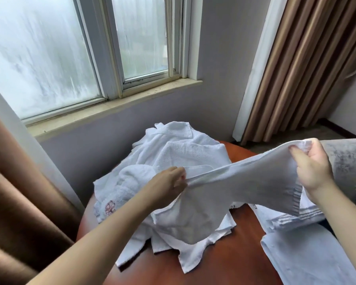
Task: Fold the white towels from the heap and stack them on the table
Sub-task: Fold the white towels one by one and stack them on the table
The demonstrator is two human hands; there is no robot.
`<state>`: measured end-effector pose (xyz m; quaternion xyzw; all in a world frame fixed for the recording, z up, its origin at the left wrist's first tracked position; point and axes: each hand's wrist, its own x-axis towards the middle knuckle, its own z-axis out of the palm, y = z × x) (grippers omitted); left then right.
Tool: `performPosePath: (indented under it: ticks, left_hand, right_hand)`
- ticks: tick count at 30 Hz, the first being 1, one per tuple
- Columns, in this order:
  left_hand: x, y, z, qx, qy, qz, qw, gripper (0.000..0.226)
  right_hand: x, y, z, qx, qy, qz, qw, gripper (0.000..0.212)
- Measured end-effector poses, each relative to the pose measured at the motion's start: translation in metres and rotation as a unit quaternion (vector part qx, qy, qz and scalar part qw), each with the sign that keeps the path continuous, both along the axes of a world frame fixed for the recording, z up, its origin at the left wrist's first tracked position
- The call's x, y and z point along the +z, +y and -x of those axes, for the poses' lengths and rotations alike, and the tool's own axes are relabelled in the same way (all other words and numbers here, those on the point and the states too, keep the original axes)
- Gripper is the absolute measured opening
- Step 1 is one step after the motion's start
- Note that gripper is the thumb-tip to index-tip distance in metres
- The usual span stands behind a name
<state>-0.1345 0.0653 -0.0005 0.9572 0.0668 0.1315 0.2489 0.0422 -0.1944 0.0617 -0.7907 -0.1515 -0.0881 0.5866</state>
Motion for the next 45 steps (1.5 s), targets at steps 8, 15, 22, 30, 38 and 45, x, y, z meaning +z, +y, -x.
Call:
performPosePath:
  ticks: [8, 15, 22, 30, 38, 45]
  left_hand:
    - [-0.023, -0.030, -0.001, 0.026, -0.091, 0.025, 0.995, 0.009]
    - [0.005, -0.092, -0.020, -0.035, -0.206, 0.168, 0.963, 0.030]
    - [0.029, -0.099, -0.029, -0.003, -0.234, 0.289, 0.928, 0.016]
    - [0.004, -0.093, -0.028, -0.004, -0.074, 0.147, 0.986, 0.011]
    - [-0.027, -0.046, -0.008, 0.018, 0.085, 0.003, 0.996, 0.023]
    - [0.021, -0.031, -0.008, -0.008, -0.005, -0.052, 0.999, 0.012]
  right_hand:
    - [0.019, 0.034, 0.027, 0.041, -0.102, 0.085, 0.990, 0.010]
    - [0.017, 0.058, 0.049, 0.123, -0.127, 0.086, 0.980, 0.017]
    - [0.023, 0.053, 0.056, 0.171, -0.108, 0.041, 0.979, 0.034]
    - [0.023, 0.050, 0.056, 0.167, -0.115, -0.049, 0.978, 0.018]
    - [0.015, 0.023, 0.027, 0.023, -0.114, -0.032, 0.993, 0.016]
    - [0.009, 0.012, 0.021, 0.091, -0.240, 0.268, 0.929, 0.044]
